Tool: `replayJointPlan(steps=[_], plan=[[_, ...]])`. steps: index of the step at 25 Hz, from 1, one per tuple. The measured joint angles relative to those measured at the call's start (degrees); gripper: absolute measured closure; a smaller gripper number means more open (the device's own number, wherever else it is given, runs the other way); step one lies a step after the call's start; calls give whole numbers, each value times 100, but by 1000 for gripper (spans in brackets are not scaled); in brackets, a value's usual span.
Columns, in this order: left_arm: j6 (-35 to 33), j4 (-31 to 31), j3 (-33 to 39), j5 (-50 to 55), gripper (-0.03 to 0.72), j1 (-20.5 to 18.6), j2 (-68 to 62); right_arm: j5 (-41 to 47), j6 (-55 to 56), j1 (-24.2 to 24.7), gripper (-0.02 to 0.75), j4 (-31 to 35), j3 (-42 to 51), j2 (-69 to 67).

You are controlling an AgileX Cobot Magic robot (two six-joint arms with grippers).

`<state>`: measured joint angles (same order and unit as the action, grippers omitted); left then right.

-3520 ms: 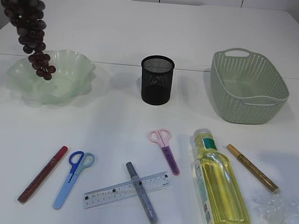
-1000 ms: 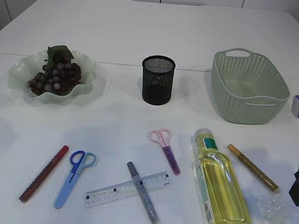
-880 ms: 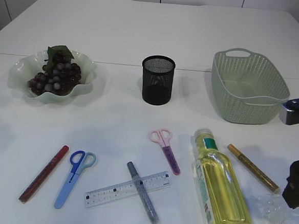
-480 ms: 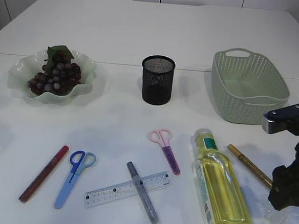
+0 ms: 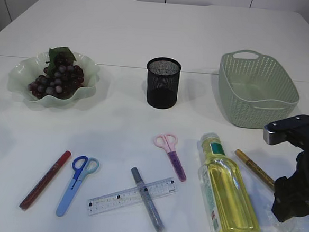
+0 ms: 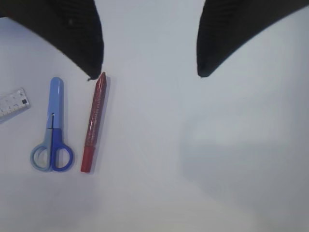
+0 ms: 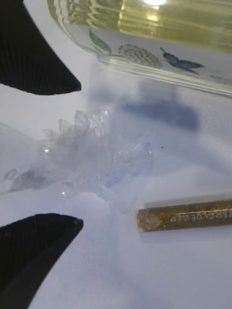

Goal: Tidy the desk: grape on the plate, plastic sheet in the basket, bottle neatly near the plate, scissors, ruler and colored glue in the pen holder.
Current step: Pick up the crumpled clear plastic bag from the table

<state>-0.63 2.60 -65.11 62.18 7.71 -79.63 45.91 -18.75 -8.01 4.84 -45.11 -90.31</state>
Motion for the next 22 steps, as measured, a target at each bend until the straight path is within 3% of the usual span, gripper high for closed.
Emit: replayJointPlan(steps=[7,17,22], plan=[[0,0,0,-3,246,0,0,-34,36,0,191,10,-9,-255],[0,0,0,-12,246,0,0,-47,142,0,484,10,-9,-393],[0,0,0,-12,246,0,0,13,151,0,533,10,-9,-393]])
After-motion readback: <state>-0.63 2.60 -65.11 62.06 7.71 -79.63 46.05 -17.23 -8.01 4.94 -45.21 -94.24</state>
